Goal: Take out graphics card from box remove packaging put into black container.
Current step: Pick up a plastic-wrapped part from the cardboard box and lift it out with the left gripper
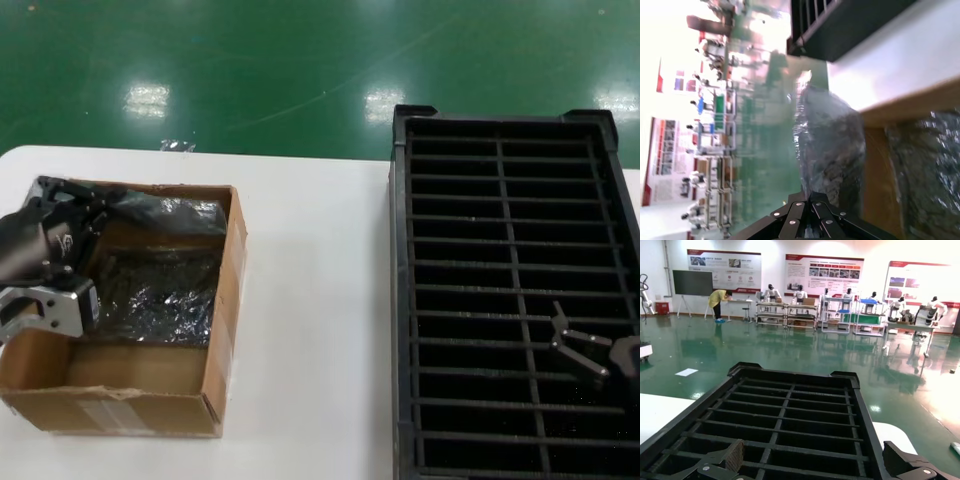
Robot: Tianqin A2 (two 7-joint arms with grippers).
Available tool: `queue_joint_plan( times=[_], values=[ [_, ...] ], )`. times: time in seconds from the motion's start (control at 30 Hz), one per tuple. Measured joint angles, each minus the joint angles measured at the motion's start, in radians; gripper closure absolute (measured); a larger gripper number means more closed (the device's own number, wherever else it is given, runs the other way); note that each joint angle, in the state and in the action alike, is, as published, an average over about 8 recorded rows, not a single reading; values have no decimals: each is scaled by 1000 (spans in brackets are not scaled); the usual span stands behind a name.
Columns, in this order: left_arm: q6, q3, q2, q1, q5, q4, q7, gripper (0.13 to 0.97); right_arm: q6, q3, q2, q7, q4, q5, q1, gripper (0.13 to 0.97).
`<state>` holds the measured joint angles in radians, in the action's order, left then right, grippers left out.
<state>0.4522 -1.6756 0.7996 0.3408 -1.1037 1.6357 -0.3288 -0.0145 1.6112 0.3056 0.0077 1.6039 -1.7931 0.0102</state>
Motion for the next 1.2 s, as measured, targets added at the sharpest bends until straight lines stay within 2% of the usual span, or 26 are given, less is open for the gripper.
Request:
queue_joint_plan(
  times=[0.17,0.33,0.57,0.83,1.2],
  values=[
    [12,56,18,-88,14,138,46,958,0,0,0,0,0,0,0,129],
    [20,62,8,-129,15,209,67,958,0,0,0,0,0,0,0,129],
    [24,15,-33,-139,16,246,63,958,0,0,0,0,0,0,0,129],
    [18,-59,-61,-132,15,258,7,958,0,0,0,0,0,0,0,129],
    [13,-73,-65,-130,17,257,-11,958,-38,-29,-23,-9,5,-17,7,129]
  ],
)
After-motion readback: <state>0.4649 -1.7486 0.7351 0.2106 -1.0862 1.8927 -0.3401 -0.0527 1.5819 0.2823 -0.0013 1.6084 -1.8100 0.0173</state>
